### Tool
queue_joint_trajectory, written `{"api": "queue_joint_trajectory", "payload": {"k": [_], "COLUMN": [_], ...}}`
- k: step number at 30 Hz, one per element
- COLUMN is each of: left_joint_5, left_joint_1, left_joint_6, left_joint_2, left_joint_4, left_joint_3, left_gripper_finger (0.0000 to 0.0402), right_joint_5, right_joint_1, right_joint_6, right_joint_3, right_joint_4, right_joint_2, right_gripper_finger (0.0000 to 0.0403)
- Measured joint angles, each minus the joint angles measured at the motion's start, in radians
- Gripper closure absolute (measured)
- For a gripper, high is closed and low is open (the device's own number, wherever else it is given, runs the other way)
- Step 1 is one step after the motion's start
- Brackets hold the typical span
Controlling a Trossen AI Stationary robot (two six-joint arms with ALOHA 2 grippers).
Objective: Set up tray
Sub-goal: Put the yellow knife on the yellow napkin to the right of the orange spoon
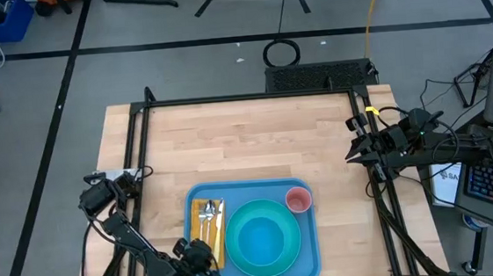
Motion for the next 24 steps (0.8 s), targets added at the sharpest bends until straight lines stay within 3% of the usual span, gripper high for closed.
{"api": "queue_joint_trajectory", "payload": {"k": [7,24], "left_joint_5": [0.041,0.002], "left_joint_1": [0.002,0.003], "left_joint_6": [-0.037,0.025], "left_joint_2": [0.0,0.0], "left_joint_4": [-0.012,0.022], "left_joint_3": [0.0,-0.001], "left_gripper_finger": [0.0376,0.0376], "right_joint_5": [0.0,0.0], "right_joint_1": [0.0,0.0], "right_joint_6": [0.0,0.0], "right_joint_3": [0.0,0.0], "right_joint_4": [0.0,0.0], "right_joint_2": [0.0,0.0], "right_gripper_finger": [0.0385,0.0385]}}
